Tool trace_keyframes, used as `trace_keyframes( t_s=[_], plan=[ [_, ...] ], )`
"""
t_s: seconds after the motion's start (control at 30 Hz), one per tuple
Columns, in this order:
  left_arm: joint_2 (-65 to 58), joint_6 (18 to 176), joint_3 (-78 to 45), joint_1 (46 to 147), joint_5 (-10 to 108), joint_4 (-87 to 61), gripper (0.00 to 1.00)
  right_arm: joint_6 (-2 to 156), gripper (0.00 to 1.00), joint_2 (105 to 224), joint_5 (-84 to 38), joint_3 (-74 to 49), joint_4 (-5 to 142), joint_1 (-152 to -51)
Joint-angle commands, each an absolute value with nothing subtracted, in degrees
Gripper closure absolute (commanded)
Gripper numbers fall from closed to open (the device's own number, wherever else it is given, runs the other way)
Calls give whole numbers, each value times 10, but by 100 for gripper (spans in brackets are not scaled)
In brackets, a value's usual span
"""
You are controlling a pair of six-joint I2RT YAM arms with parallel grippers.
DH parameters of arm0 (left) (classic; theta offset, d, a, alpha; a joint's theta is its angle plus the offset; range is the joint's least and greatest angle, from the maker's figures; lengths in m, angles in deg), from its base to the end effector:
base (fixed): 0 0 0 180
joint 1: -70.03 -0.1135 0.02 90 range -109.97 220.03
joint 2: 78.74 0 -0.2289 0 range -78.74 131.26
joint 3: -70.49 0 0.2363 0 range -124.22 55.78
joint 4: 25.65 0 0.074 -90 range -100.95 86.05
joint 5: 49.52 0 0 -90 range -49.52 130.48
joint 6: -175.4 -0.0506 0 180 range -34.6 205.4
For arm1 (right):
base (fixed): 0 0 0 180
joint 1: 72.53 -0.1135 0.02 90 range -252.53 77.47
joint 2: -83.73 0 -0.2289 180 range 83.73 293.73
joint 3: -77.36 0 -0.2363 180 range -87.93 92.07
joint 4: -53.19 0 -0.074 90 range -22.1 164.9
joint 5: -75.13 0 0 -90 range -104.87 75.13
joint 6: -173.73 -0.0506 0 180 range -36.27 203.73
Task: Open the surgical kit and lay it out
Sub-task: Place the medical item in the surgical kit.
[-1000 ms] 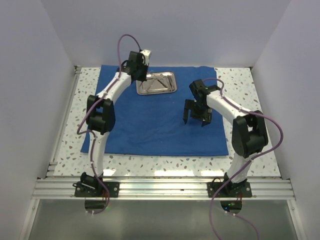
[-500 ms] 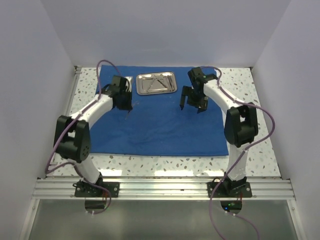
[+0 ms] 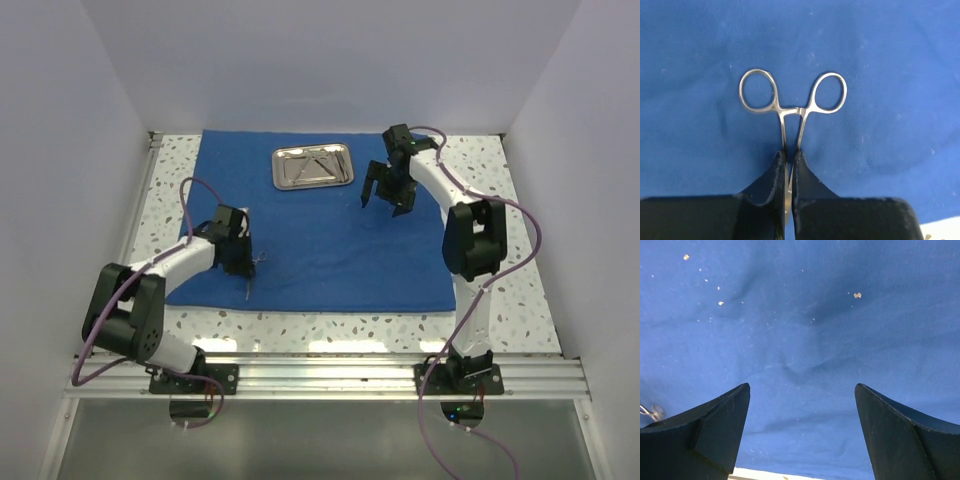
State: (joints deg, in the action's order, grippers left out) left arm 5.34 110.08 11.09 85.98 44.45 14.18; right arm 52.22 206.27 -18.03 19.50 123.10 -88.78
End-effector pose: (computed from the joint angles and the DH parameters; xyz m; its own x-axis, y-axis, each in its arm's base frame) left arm 0.2535 -0.0761 0.1302 -0.9151 -0.1717 -0.3649 -0.0873 0.9677 -0.2365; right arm 0.4038 0.1206 0.1876 -0.9260 0.2737 -0.2601 0.2190 0.9505 0.2203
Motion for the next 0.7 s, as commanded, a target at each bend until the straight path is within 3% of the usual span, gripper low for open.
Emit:
trace_keyframes(
  t_s=[0.0, 0.13, 0.17, 0.23, 0.33, 0.37, 0.43, 0.47, 0.67],
  plan=[
    [106, 1161, 142, 863, 439, 74, 100, 521, 11, 2056, -200, 195, 1241, -886],
    [191, 1164, 133, 863, 466, 82, 100, 524, 11, 2048, -194, 181, 1242, -880],
    [198, 1156, 125, 866, 472, 85, 96, 524, 11, 2046, -193, 178, 1243, -878],
    [191, 1153, 123, 869, 486, 97, 80, 527, 11, 2041, -187, 174, 1243, -876],
    [166, 1148, 99, 870, 489, 156, 33, 526, 11, 2039, -183, 180, 1248, -871],
    [143, 1141, 76, 870, 492, 175, 24, 526, 11, 2038, -180, 182, 1250, -869],
    [119, 1133, 46, 870, 486, 239, 17, 528, 11, 2035, -174, 193, 1253, -869],
    [97, 1126, 9, 870, 483, 260, 1, 528, 11, 2034, -170, 196, 1254, -869],
    [100, 1091, -219, 869, 431, 362, 0, 528, 11, 2039, -169, 242, 1256, -869]
  ],
)
